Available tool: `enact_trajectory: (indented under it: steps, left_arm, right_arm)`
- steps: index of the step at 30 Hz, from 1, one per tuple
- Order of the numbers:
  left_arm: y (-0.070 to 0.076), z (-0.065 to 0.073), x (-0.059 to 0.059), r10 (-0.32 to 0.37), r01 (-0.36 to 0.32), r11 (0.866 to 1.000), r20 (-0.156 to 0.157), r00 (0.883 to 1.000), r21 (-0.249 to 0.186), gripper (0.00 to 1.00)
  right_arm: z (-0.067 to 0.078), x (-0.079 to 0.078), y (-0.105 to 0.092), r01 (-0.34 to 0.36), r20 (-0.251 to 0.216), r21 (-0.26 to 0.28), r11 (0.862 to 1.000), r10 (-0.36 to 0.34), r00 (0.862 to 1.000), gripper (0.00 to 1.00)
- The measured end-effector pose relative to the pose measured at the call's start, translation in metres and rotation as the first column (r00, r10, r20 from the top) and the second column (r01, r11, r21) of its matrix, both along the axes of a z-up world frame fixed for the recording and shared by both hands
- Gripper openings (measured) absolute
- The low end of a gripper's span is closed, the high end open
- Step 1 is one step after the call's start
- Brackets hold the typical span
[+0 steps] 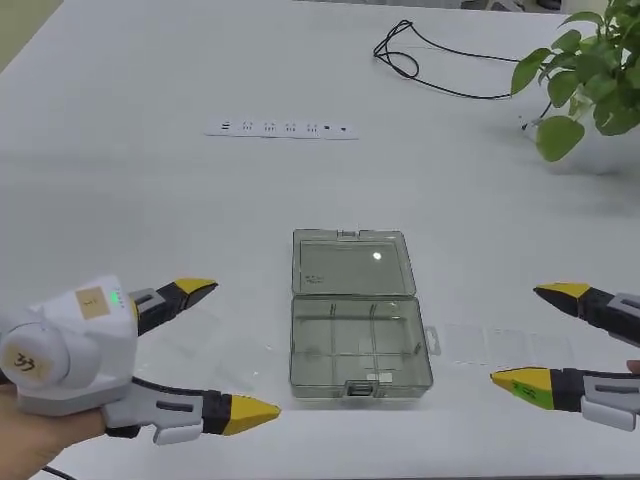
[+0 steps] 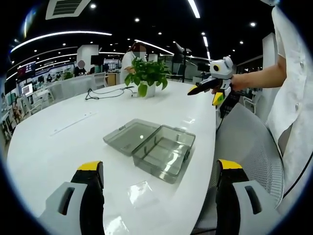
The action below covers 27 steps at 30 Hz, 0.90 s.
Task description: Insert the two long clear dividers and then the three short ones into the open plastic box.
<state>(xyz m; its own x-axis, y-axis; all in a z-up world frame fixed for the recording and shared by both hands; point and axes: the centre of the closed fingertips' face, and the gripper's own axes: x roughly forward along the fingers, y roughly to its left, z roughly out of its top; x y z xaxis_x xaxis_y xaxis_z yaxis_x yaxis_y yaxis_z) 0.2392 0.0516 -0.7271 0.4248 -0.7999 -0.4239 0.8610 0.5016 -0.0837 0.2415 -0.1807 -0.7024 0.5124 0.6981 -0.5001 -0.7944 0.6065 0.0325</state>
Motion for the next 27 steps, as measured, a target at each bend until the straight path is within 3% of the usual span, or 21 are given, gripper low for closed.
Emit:
enact_trajectory:
  steps: [9,11,15,18,23,24,27]
  left_arm:
    - [0.018,-0.007,0.009,0.044,-0.043,0.998,-0.013,0.999,0.037,0.96]
    - [0.023,-0.009,0.010,0.057,-0.056,0.997,-0.027,0.998,0.046,0.96]
    - [0.039,-0.017,0.017,0.105,-0.101,0.990,-0.042,0.994,0.096,0.92]
    - [0.047,-0.022,0.020,0.144,-0.135,0.986,-0.086,0.986,0.103,0.89]
    - [0.061,-0.035,0.021,0.193,-0.171,0.971,-0.120,0.974,0.168,0.86]
    - [0.065,-0.039,0.022,0.210,-0.182,0.964,-0.134,0.969,0.193,0.84]
    - [0.072,-0.046,0.022,0.254,-0.213,0.953,-0.186,0.949,0.214,0.81]
  right_arm:
    - [0.000,0.000,0.001,0.002,-0.001,0.007,1.000,-0.002,1.000,0.74]
    - [0.000,0.000,0.001,0.002,0.000,0.007,1.000,-0.002,1.000,0.74]
    - [0.000,0.000,0.000,0.004,0.000,0.011,1.000,-0.004,1.000,0.73]
    - [0.000,0.000,-0.001,0.007,0.001,0.011,1.000,-0.007,1.000,0.73]
    - [-0.001,0.000,0.000,0.008,-0.001,0.015,1.000,-0.008,1.000,0.73]
    - [-0.001,0.000,0.000,0.009,-0.001,0.015,1.000,-0.009,1.000,0.73]
    - [-0.001,0.000,0.000,0.011,-0.001,0.017,1.000,-0.011,1.000,0.73]
